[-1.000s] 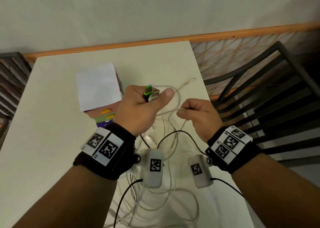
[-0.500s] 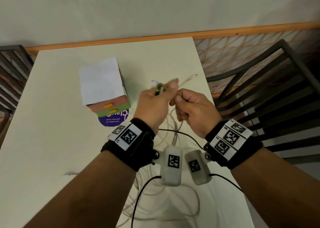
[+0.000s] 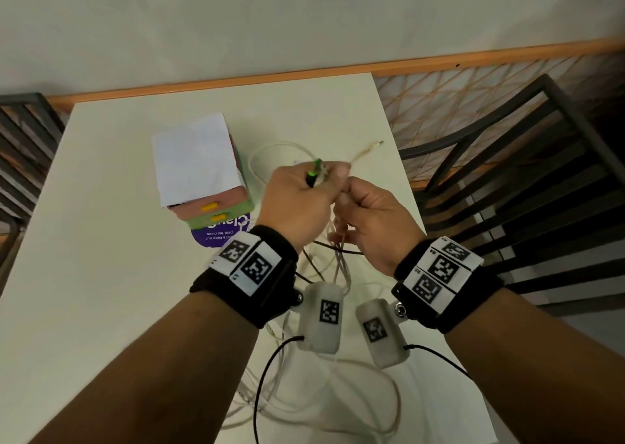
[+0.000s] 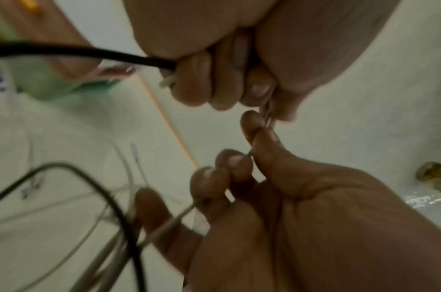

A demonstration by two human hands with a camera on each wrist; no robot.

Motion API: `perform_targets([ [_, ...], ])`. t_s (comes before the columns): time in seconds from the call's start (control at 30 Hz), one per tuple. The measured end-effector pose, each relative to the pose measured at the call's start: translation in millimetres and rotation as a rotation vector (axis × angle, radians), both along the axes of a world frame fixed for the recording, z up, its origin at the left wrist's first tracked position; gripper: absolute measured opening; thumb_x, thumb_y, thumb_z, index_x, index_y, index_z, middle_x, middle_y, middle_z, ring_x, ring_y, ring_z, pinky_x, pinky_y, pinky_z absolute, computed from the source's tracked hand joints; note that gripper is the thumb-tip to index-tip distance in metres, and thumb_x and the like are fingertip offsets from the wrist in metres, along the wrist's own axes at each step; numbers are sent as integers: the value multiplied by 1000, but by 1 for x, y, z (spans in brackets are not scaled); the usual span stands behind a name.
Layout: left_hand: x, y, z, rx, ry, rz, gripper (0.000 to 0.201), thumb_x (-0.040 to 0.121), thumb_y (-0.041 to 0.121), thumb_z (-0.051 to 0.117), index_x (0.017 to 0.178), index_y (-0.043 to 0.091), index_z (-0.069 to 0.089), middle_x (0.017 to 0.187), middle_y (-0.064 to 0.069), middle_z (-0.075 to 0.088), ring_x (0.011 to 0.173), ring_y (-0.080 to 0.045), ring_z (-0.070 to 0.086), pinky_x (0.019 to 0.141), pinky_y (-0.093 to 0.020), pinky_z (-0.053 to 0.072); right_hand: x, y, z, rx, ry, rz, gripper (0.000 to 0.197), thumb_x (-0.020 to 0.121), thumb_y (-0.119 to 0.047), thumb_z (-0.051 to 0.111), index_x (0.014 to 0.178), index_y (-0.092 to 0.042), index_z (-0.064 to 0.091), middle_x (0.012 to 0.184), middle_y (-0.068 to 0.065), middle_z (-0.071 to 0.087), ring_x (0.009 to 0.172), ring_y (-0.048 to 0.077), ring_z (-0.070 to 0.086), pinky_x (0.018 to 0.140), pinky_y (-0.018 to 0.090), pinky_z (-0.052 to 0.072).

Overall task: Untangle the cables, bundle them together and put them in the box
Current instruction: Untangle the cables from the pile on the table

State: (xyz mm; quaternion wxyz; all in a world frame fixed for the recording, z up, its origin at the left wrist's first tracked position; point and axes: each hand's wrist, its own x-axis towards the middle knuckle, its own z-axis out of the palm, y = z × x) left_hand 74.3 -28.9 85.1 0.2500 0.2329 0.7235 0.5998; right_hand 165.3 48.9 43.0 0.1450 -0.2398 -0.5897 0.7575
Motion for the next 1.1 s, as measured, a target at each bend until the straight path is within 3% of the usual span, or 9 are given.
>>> perform_targets([
  [0.1, -13, 2, -2, 35, 15, 229, 15, 89, 43, 66, 78, 34, 72, 57, 15, 57, 50, -8, 47, 58, -26, 41, 3, 1, 1, 61, -72, 8, 33, 100, -7, 45, 79, -24, 65, 69, 0, 46, 63, 15, 45, 73, 45, 50],
  [0.23, -6, 0, 1, -103, 44, -122, 18, 89, 32, 71, 85, 16, 77, 55, -3, 67, 50, -16, 59, 54, -34, 52, 5, -2, 2, 2, -78, 2, 30, 101, -8, 45, 86, -24, 65, 70, 3, 49, 64, 15, 48, 73, 46, 47],
  [0.37, -18, 4, -1, -11, 30, 129, 27, 91, 40, 67, 88, 16, 77, 57, -11, 60, 45, -17, 42, 48, -38, 37, 6, -5, 1, 37, -86, 33, 35, 102, -11, 42, 80, -27, 64, 68, 3, 49, 64, 16, 48, 71, 46, 46],
  [0.4, -20, 4, -1, -14, -1, 89, 29, 92, 39, 66, 89, 13, 76, 82, 27, 40, 44, -19, 39, 46, -40, 34, 6, -6, 0, 46, -93, 28, 34, 102, -11, 42, 81, -26, 64, 68, 4, 48, 63, 16, 47, 71, 45, 44],
  [0.43, -19, 4, -4, -62, 15, -11, 28, 92, 37, 67, 84, 10, 75, 47, 16, 34, 44, -18, 41, 46, -38, 35, 6, -6, -1, 43, -96, 16, 31, 102, -11, 42, 84, -24, 63, 68, 5, 48, 62, 17, 46, 70, 45, 43],
  [0.53, -16, 0, -10, -158, 149, -142, 27, 89, 32, 69, 73, 11, 73, 56, -1, 65, 55, -20, 59, 59, -43, 53, 7, -7, -4, 26, -82, -11, 27, 103, -10, 41, 90, -20, 62, 65, 6, 46, 59, 18, 43, 71, 45, 40],
  [0.63, -24, 2, -18, -68, 34, 99, 33, 92, 42, 64, 85, 11, 76, 42, 10, 52, 41, -7, 45, 51, -30, 38, 8, -9, -9, 24, -62, 6, 29, 101, -13, 42, 86, -22, 64, 63, 9, 40, 57, 18, 38, 71, 45, 40],
  [0.77, -14, -2, -21, -150, 38, -155, 24, 91, 27, 69, 80, 7, 73, 49, 9, 60, 46, -6, 52, 52, -26, 46, 9, -11, -13, -2, -89, 11, 23, 98, -24, 45, 108, -29, 66, 61, 2, 36, 58, 17, 34, 67, 39, 47],
  [1.1, -14, 0, -31, -103, 8, 98, 23, 93, 32, 65, 73, 23, 71, 53, 7, 65, 42, 0, 49, 53, -24, 40, 9, -14, -13, -23, -95, -52, 30, 104, -16, 39, 82, -13, 60, 56, 4, 32, 48, 14, 28, 50, 27, 35],
])
